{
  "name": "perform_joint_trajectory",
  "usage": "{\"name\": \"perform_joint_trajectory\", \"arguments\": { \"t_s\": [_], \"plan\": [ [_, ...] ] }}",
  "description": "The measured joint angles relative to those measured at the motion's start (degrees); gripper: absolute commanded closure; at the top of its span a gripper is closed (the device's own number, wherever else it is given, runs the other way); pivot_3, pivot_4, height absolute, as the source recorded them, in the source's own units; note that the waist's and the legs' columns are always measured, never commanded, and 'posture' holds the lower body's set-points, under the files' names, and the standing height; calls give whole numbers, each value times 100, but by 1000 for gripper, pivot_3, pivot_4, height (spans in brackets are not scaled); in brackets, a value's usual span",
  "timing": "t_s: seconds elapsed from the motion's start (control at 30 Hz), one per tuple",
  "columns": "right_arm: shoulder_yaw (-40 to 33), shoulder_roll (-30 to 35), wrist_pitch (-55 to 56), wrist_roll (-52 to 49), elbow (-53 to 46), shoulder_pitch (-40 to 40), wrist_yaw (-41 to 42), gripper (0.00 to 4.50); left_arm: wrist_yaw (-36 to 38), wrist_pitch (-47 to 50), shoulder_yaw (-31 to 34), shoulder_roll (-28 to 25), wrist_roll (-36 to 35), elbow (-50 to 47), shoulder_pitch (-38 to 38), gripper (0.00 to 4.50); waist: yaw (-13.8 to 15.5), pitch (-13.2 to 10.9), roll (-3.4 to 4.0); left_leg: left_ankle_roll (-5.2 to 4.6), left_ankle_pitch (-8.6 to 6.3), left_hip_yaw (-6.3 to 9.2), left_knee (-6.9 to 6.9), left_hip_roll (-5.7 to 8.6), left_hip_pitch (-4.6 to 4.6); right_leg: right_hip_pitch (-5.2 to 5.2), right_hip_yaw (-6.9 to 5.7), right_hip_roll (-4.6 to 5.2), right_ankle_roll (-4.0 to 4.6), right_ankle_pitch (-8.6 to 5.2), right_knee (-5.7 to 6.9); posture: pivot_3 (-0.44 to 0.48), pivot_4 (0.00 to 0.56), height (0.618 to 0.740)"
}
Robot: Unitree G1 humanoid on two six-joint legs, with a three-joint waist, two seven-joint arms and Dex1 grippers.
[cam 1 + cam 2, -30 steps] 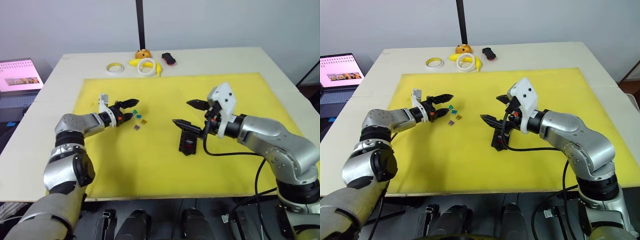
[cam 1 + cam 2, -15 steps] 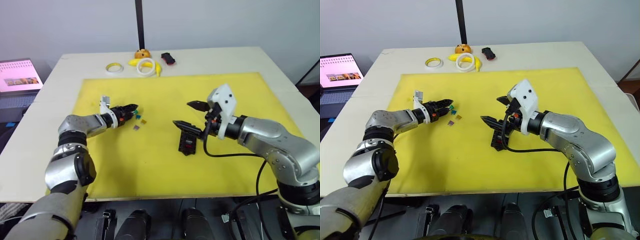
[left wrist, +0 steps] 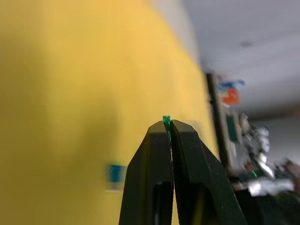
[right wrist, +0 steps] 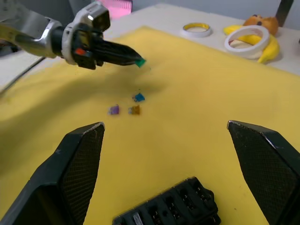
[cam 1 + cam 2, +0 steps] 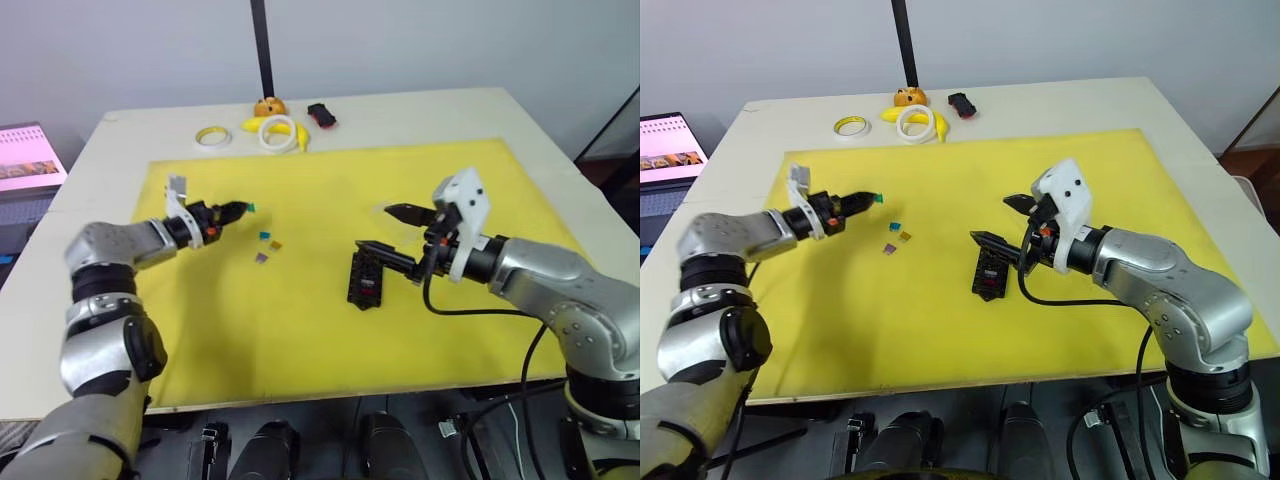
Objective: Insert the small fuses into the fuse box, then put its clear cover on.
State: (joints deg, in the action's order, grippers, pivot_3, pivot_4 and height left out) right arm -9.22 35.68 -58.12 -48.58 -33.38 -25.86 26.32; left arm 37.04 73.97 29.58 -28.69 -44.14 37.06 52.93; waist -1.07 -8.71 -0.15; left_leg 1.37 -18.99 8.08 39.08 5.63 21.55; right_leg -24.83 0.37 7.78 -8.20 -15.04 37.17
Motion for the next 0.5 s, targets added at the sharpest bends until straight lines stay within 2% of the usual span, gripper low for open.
{"name": "perform_joint_trajectory", "arguments": {
  "t_s": [0.1,0.2,0.4,0.5],
  "plan": [
    [-305,-501,-248,-806,22,-27,-427,0,26,749,108,142,-617,-1098,-50,4473,45,0,0,0,0,6,6,3,-3,7,1,2,0,0,-7,0,150,740],
    [-467,-1038,-365,-1610,220,-210,-1094,0,-299,1082,289,774,-1074,-1839,-45,4473,55,0,0,0,0,9,10,5,-6,15,1,2,0,0,-9,0,150,740],
    [-474,-1951,-80,-3017,604,-430,-2713,0,-1237,1222,693,1872,-1811,-2301,52,4473,-12,0,0,1,0,0,-1,-1,-6,-4,15,-7,0,0,-5,0,150,740],
    [-394,-2231,196,-3427,706,-511,-3278,0,-1688,1206,849,2228,-2233,-2415,126,4473,-10,0,0,1,0,-7,1,1,-6,-5,23,-7,0,0,-5,0,150,740]
  ]
}}
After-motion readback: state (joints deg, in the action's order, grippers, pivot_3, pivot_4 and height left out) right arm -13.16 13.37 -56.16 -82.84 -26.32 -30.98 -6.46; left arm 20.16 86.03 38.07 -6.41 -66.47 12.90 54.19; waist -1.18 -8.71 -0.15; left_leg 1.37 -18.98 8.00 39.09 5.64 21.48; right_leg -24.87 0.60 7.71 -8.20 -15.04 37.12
